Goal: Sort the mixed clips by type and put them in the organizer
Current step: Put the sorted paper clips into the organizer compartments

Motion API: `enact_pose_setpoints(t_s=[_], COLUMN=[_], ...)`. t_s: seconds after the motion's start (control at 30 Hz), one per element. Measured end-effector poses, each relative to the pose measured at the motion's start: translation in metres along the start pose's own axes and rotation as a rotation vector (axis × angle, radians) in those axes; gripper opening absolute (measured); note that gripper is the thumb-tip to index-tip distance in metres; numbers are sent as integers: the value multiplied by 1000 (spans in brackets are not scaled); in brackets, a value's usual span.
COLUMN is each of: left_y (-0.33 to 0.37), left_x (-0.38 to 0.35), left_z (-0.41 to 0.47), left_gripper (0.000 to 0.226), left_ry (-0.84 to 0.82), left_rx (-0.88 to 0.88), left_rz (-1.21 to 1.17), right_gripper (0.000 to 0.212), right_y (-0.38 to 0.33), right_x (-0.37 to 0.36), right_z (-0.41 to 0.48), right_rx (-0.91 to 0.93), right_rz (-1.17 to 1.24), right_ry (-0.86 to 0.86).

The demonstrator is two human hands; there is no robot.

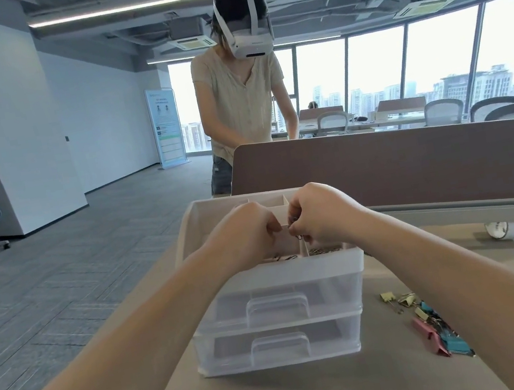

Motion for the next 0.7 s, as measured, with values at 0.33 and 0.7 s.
enact_pose_setpoints(t_s=[0.33,0.7], left_y=[-16,80], left_x=[26,-5], left_z=[-20,-53], left_gripper=[14,8], left_ry=[150,60], left_rx=[103,-48], left_rz=[-172,-335], right_gripper=[16,7], right_y=[-9,44], right_x=[-9,32], right_z=[3,-89], right_rx=[50,12], right_rz=[-1,15], right_ry=[-54,27])
Point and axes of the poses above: each hand's wrist, its own z-axis towards the middle knuckle, its own x-axis out of the back of the hand, y = z × x, the point moved 9 cm from there along z, towards the middle knuckle, and after that the axes turned 3 degrees about z, right-handed, at the moved point
